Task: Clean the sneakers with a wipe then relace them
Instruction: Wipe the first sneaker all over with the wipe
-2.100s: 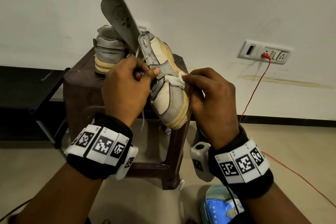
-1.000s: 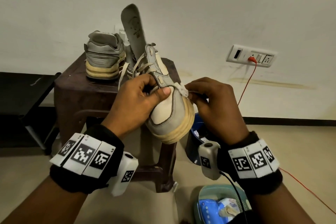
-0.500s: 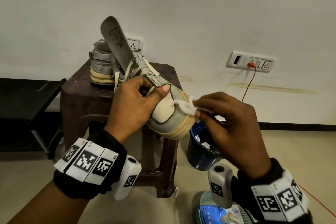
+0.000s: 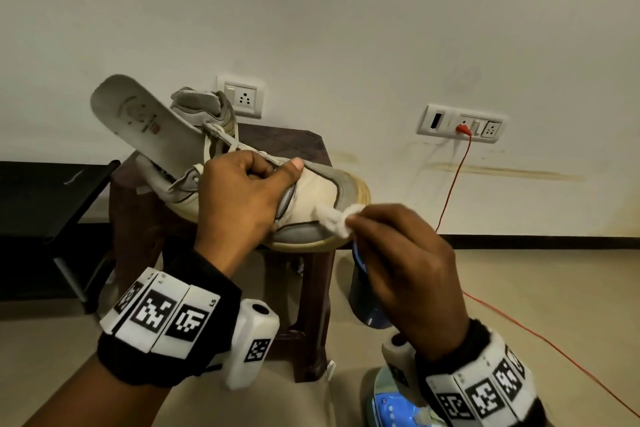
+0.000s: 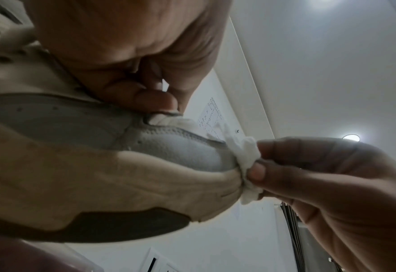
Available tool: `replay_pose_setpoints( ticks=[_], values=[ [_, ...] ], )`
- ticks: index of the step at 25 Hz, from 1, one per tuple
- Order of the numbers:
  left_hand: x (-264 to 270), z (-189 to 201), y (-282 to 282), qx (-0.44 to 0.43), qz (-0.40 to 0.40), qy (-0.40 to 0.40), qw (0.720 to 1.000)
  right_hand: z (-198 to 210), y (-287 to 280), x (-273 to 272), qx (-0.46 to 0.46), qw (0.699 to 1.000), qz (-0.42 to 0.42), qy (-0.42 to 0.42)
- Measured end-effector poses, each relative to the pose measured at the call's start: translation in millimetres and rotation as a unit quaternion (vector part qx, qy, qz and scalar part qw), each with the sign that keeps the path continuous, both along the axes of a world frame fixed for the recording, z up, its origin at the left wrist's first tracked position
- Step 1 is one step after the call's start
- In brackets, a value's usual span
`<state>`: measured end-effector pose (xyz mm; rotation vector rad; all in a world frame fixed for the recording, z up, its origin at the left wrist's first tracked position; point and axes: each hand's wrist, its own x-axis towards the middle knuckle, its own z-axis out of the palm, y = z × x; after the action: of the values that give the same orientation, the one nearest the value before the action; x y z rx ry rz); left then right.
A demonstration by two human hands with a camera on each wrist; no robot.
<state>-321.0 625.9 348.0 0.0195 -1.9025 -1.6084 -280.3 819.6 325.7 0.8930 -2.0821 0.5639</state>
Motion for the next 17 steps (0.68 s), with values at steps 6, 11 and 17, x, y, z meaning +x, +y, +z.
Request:
replay_pose_setpoints(
  ticks=[6, 11, 17],
  values=[
    [4.9, -1.7, 9.6, 0.004, -0.009, -0.026, 1.0, 15.1, 5.1, -22.0, -0.099, 0.994, -0.051, -0.016],
    [1.9, -1.7, 9.1, 0.039, -0.008, -0.034, 0.999, 1.2, 6.0, -11.0, -0.054, 0.998, 0.007, -0.023],
    [-1.7, -2.6, 11.6, 0.035, -0.012, -0.047, 0.998, -27.5, -7.1, -9.9, 0.043, 0.999, -0.018, 0.027]
  ],
)
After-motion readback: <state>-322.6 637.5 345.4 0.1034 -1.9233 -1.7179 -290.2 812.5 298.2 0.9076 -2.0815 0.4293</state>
